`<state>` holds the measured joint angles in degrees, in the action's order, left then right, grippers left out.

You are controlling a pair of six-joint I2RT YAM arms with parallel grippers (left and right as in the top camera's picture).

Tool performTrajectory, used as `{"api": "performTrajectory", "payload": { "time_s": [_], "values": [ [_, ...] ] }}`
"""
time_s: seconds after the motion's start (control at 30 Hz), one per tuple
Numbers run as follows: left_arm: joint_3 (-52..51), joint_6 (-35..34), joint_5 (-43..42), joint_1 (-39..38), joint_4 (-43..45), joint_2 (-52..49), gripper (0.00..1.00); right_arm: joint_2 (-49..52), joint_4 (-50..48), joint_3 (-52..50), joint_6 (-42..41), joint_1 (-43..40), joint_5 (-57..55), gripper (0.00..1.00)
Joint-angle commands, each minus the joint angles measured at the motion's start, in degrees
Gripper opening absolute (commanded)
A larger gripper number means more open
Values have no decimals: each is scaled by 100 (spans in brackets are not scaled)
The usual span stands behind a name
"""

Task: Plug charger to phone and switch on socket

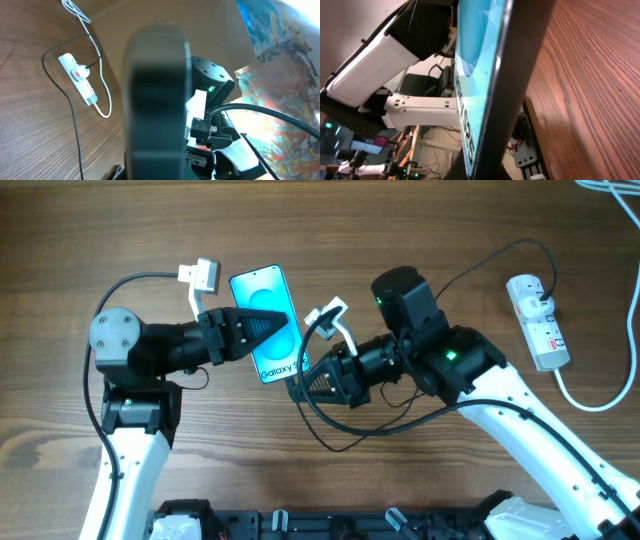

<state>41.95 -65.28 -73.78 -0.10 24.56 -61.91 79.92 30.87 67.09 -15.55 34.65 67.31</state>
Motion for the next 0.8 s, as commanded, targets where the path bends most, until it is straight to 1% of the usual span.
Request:
{"api": "performTrajectory", "payload": {
  "time_s": [0.0, 0.07, 0.1, 0.17, 0.37, 0.5, 0.77],
  "values": [
    [59, -15, 254, 2, 61, 63, 4, -42, 17, -4, 205, 15, 481, 4],
    [59, -343, 302, 9, 223, 61, 4, -42, 170, -4, 304, 15, 481, 4],
    [59, -669, 313, 61, 612, 61, 4, -42, 393, -4, 544, 15, 479, 4],
    [59, -901, 297, 114, 1003, 63, 4, -42, 481, -4, 619, 15, 481, 4],
    [59, -837, 4, 114, 1106, 46, 4, -42, 354, -4, 658, 13, 509, 4],
    [59, -704, -166, 114, 1102, 42, 4, -42, -4, -4, 601, 13, 756, 4],
    [59, -704, -275, 111, 1082, 42, 4, -42, -48, -4, 568, 13, 756, 4]
  ]
}}
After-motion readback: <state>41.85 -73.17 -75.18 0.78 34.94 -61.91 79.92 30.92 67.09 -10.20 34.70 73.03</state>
